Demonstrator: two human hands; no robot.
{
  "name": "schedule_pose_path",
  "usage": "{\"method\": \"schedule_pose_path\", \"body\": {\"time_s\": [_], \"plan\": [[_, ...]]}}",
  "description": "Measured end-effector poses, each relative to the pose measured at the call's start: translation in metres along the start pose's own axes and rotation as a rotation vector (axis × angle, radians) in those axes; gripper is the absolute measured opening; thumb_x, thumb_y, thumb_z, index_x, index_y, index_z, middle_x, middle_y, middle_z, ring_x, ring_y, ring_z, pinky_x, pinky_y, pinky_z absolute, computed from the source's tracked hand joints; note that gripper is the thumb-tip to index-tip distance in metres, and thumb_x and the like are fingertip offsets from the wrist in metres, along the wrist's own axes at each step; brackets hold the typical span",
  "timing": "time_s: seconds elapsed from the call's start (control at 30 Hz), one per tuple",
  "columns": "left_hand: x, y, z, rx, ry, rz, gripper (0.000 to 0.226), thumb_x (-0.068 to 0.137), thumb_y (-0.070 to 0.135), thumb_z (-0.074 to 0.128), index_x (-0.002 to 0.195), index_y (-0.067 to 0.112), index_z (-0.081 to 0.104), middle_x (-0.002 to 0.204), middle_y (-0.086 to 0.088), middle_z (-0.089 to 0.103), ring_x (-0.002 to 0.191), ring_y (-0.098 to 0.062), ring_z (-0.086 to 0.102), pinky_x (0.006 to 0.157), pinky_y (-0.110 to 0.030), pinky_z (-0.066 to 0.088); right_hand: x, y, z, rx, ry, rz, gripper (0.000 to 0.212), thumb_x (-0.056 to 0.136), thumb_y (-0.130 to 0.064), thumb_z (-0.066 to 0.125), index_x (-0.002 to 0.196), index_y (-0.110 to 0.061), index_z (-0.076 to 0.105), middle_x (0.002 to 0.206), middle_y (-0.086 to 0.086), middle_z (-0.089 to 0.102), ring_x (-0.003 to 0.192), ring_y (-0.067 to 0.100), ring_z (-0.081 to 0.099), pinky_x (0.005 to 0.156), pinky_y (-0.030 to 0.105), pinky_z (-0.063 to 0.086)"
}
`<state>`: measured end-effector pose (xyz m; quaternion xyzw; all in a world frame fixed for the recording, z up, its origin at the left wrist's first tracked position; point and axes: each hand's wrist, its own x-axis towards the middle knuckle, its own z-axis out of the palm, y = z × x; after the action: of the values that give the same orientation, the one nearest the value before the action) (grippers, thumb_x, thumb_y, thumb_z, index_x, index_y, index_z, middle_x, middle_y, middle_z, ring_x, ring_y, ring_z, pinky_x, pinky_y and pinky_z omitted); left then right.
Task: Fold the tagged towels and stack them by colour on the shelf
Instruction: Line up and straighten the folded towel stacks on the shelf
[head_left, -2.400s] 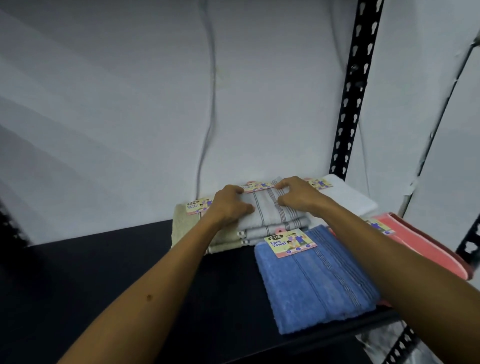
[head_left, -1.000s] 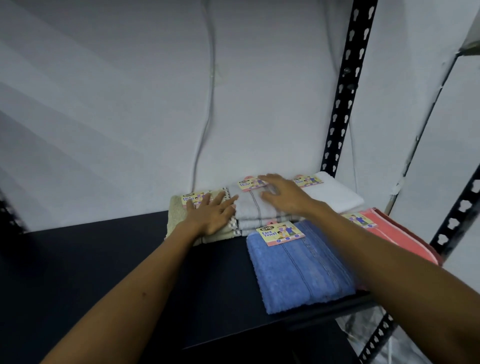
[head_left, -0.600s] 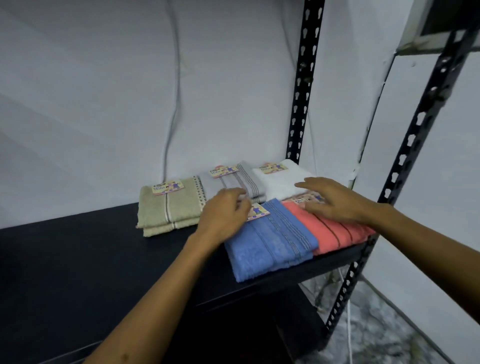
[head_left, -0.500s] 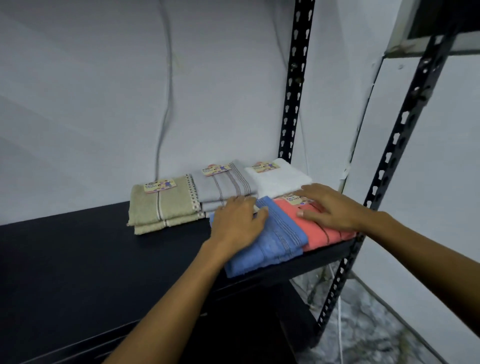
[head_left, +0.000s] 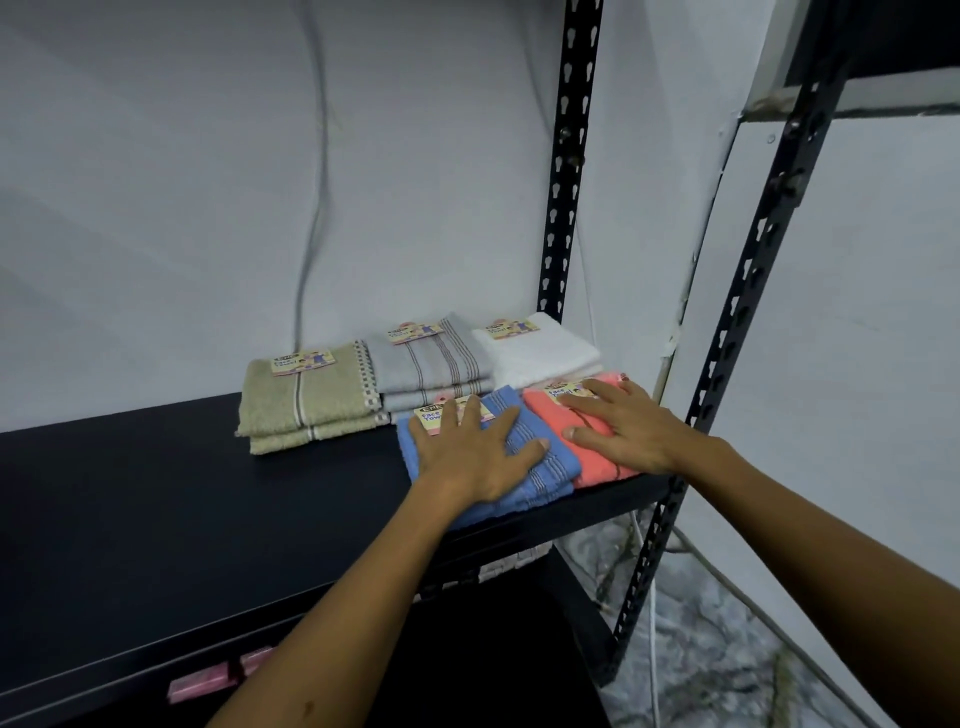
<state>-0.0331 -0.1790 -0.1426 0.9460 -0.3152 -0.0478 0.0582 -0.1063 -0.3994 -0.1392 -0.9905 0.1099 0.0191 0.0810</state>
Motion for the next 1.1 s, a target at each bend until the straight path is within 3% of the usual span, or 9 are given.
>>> {"method": "schedule_pose_path", "body": {"time_s": [0.13,0.33,0.43,0.57,0.63,0.77,1.1], "plan": [[-0.004,0.0,-0.002,0.005,-0.007,-0.017,0.077,0.083,0.085,0.013,0.152,0.05,0.005,0.165,0.003,-0.009,0.151,-0.029,-0.012,0.102,-0.078,-0.01,-0.001,-0.006,-0.006,0.03,-0.003,-0.018,0.092,0.066,-0.092,0.017,0.149,-0.052,0.02,0.164,-0.002,0.01,0.15,0.029,0.002,0.121,0.051,0.003],[-0.016,0.001,-0.005,-0.032,-0.016,-0.027,0.077,0.083,0.086,0.016,0.151,0.052,0.008,0.165,0.005,-0.007,0.151,-0.027,-0.011,0.101,-0.082,-0.006,-0.012,-0.015,-0.01,0.077,0.002,-0.028,0.08,0.077,-0.081,0.034,0.15,-0.048,0.026,0.163,0.001,0.015,0.148,0.032,0.008,0.121,0.048,0.008],[-0.028,-0.009,-0.002,-0.038,0.009,-0.02,0.076,0.083,0.086,0.016,0.151,0.052,0.01,0.165,0.006,-0.006,0.151,-0.026,-0.01,0.101,-0.082,-0.006,-0.02,-0.027,-0.003,0.053,0.017,-0.035,0.069,0.088,-0.073,0.04,0.15,-0.048,0.023,0.164,-0.002,0.013,0.148,0.035,0.006,0.119,0.053,0.012],[-0.051,-0.032,0.0,-0.025,0.023,-0.024,0.075,0.082,0.086,0.017,0.15,0.055,0.01,0.165,0.008,-0.006,0.151,-0.023,-0.01,0.104,-0.08,-0.004,-0.031,-0.051,0.009,0.043,0.047,-0.046,0.081,0.072,-0.088,0.025,0.146,-0.056,0.021,0.163,-0.009,0.013,0.147,0.036,0.006,0.111,0.066,0.023],[-0.062,-0.045,-0.002,-0.022,0.021,-0.028,0.074,0.083,0.085,0.017,0.15,0.055,0.009,0.165,0.009,-0.007,0.151,-0.021,-0.011,0.105,-0.079,-0.003,-0.034,-0.066,0.014,0.056,0.064,-0.049,0.076,0.073,-0.086,0.027,0.144,-0.059,0.021,0.162,-0.012,0.011,0.147,0.036,0.005,0.109,0.069,0.023],[-0.084,-0.079,-0.007,-0.02,0.014,-0.049,0.073,0.083,0.084,0.017,0.149,0.056,0.007,0.164,0.011,-0.009,0.151,-0.018,-0.013,0.107,-0.076,-0.002,-0.038,-0.106,0.019,0.058,0.061,-0.078,0.066,0.085,-0.078,0.036,0.145,-0.057,0.021,0.163,-0.013,0.008,0.148,0.036,0.0,0.109,0.071,0.018],[-0.147,-0.195,-0.019,0.011,0.03,-0.162,0.06,0.089,0.077,0.014,0.147,0.061,0.006,0.164,0.014,-0.004,0.151,-0.013,-0.009,0.112,-0.069,-0.001,-0.033,-0.238,0.037,0.018,0.016,-0.182,0.068,0.087,-0.077,0.028,0.149,-0.052,0.017,0.164,-0.009,0.003,0.148,0.041,-0.004,0.108,0.069,0.018]]}}
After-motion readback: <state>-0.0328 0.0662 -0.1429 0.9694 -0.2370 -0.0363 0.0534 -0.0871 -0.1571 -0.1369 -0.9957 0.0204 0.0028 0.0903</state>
